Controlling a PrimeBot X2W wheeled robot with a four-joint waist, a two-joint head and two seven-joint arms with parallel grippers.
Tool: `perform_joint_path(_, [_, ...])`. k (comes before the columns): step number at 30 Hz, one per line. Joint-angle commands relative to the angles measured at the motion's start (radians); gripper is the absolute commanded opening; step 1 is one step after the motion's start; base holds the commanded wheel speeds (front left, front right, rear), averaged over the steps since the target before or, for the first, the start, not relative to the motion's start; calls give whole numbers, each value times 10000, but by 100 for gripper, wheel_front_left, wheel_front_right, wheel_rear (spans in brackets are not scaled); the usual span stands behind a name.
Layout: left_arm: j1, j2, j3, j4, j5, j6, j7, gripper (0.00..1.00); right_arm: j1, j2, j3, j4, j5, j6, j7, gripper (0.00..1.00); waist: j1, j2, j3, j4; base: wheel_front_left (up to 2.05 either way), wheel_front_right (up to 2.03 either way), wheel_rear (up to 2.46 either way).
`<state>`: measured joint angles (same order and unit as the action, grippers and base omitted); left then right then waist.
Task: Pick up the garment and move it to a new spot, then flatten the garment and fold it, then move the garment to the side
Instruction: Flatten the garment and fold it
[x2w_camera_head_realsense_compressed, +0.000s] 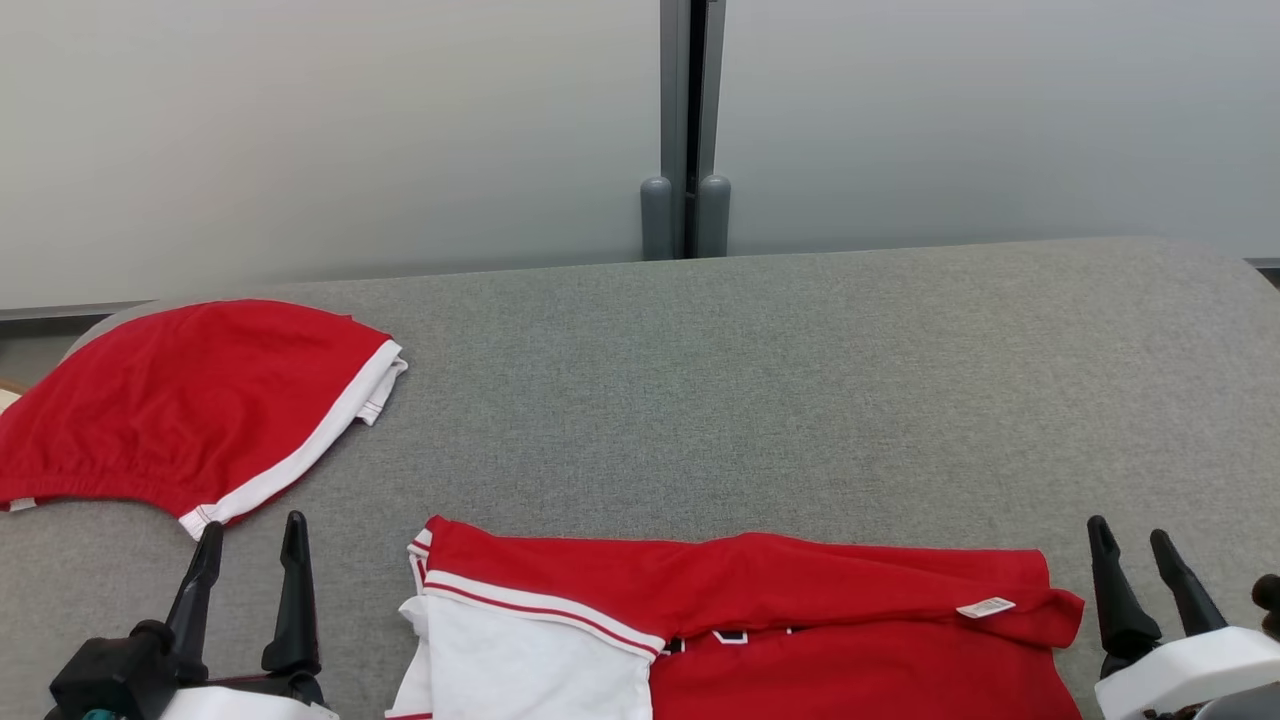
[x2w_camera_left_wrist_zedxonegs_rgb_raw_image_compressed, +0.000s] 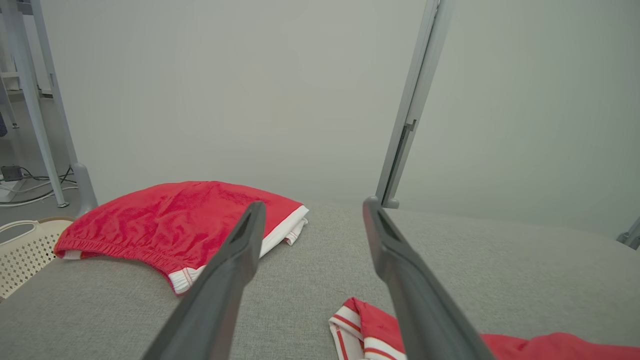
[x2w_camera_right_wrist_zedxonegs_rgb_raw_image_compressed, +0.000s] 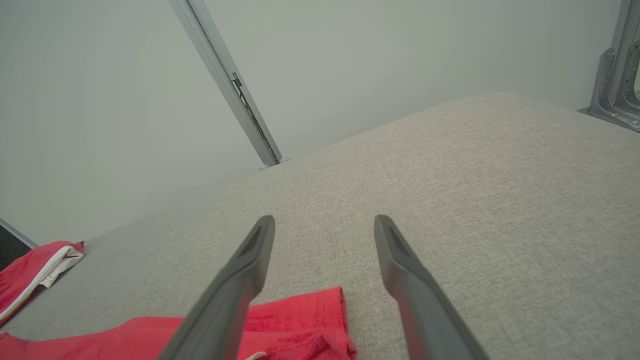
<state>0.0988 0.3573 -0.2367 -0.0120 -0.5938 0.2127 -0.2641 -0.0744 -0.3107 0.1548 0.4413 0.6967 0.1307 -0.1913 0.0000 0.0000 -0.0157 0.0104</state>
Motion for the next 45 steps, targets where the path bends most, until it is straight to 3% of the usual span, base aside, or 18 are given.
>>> perform_joint_path(1, [71, -11, 73, 35, 100, -62, 2, 100, 124, 63, -18, -36, -42, 1, 78, 100, 0, 0, 2, -1, 0, 0, 0])
perform_joint_path(9, [-121, -501, 441, 435, 687, -807, 1, 100, 239, 656, -617, 255, -322, 1, 2072, 100, 0, 0, 59, -50, 0, 0, 0])
perform_joint_path(13, [-314, -655, 435, 694, 881, -1057, 1, 100, -72, 1059, -1023, 1256, -232, 1, 3566, 100, 0, 0, 110, 22, 0, 0, 0])
perform_joint_path(24, [-297, -737, 416, 889, 1002, -1120, 1, 100, -527, 1886, -1225, 2256, 340, 1, 4490, 100, 0, 0, 231, 327, 0, 0, 0])
perform_joint_path(25, [-312, -735, 392, 891, 1006, -1128, 1, 100, -564, 1905, -1177, 2280, 361, 1, 4482, 67, 0, 0, 239, 349, 0, 0, 0])
perform_joint_path(26, [-329, -731, 373, 892, 1003, -1131, 3, 100, -602, 1906, -1129, 2260, 344, 1, 4406, 47, 0, 0, 245, 368, 0, 0, 0])
perform_joint_path(27, [-345, -728, 362, 894, 1000, -1125, 7, 100, -633, 1903, -1109, 2246, 378, 1, 4330, 0, 0, 0, 250, 385, 0, 0, 0])
perform_joint_path(35, [-224, -757, 335, 854, 930, -1039, 17, 100, -964, 1535, -1158, 1835, 842, 1, 3536, 0, 0, 0, 252, 359, 0, 0, 0])
perform_joint_path(45, [-218, -825, 420, 648, 930, -928, 11, 100, -1533, 198, -1845, 1602, 781, -1, 3047, 0, 0, 0, 303, 114, 0, 0, 0])
